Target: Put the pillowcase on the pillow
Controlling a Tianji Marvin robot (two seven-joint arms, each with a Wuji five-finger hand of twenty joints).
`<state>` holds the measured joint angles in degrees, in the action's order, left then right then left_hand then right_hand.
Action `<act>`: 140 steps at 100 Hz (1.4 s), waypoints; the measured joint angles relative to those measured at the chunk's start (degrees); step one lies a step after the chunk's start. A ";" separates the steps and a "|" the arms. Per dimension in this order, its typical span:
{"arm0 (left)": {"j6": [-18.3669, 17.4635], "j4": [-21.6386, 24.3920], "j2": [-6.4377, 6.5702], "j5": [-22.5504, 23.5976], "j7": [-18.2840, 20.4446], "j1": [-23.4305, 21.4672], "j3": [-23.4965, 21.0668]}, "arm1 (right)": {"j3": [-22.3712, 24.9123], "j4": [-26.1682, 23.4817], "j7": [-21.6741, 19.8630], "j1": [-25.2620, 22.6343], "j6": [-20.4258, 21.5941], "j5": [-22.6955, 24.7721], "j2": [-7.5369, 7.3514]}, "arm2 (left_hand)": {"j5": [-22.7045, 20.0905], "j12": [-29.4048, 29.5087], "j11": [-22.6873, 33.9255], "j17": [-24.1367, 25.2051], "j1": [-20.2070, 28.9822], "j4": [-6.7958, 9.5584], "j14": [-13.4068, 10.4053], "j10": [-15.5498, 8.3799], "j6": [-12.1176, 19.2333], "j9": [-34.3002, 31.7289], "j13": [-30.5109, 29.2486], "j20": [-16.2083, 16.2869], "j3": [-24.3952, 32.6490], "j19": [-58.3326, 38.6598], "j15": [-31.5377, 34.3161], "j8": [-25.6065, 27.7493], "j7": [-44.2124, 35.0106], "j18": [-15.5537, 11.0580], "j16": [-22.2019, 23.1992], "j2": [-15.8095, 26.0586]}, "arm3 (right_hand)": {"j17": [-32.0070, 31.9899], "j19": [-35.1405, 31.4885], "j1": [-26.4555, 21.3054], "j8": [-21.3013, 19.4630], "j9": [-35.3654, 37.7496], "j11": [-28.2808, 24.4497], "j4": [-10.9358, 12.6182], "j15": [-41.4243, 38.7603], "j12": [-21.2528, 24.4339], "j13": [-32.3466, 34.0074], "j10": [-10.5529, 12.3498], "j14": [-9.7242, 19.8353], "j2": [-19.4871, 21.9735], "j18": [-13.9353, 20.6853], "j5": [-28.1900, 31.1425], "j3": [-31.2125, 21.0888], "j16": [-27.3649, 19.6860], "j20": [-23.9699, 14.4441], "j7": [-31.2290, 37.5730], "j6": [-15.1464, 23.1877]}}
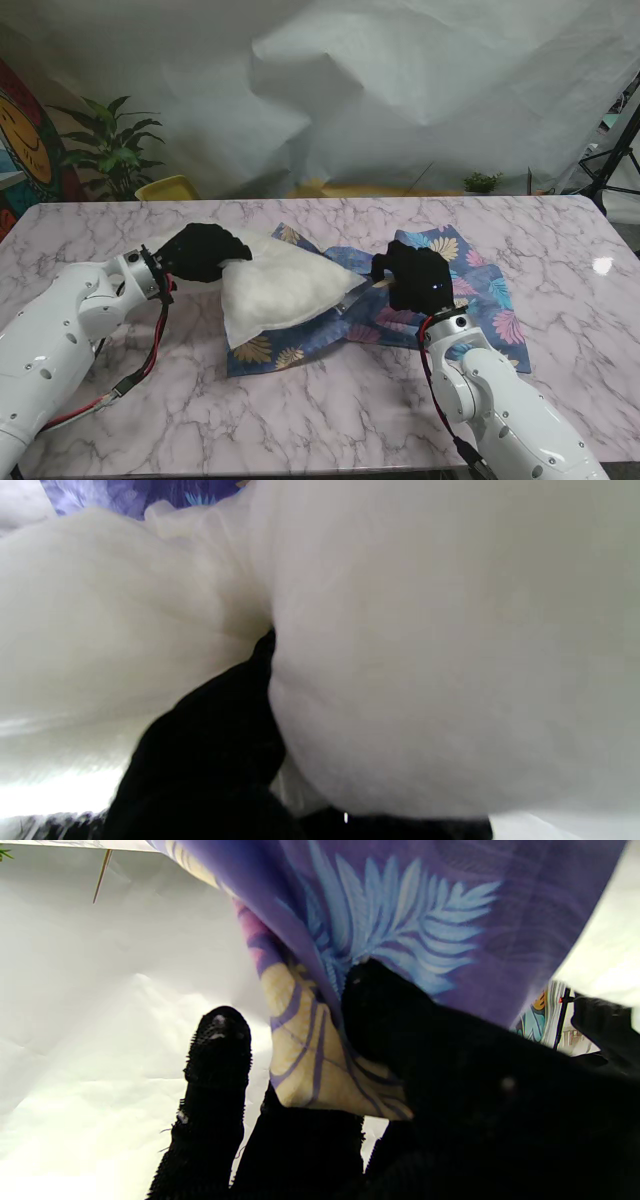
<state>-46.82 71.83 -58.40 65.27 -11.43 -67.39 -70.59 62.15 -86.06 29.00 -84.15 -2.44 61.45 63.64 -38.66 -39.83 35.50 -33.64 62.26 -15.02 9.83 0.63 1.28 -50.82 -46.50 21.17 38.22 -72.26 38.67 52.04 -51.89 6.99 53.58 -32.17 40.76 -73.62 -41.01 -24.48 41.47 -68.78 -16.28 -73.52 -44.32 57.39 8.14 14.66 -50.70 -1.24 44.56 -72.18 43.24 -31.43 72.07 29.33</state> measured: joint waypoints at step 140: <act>16.82 0.27 -0.19 -6.14 11.07 7.88 20.83 | -5.57 0.81 2.76 2.56 4.58 0.65 -0.23 | 9.99 -6.44 0.64 5.05 3.01 1.50 -2.63 1.82 -0.27 6.61 5.96 12.27 -15.69 -2.91 9.84 -7.37 -2.99 -4.61 2.45 14.16 | -0.69 0.67 0.57 0.00 0.84 0.00 0.00 0.16 0.61 0.02 0.00 -0.43 0.54 -0.06 0.00 0.03 0.02 0.03 0.00 0.01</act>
<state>-30.00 72.10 -58.59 59.13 -0.36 -59.51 -49.76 56.58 -85.24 31.75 -81.58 2.14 62.09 63.41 -28.67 -46.27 36.15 -28.58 65.27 -13.52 7.20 2.45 1.01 -44.21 -40.55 33.44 22.53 -75.17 48.51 44.67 -54.88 2.38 56.03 -18.00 40.07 -72.94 -40.44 -24.48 42.31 -68.78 -16.28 -73.36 -43.71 57.41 8.14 14.23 -50.16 -1.30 44.56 -72.16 43.27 -31.40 72.06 29.34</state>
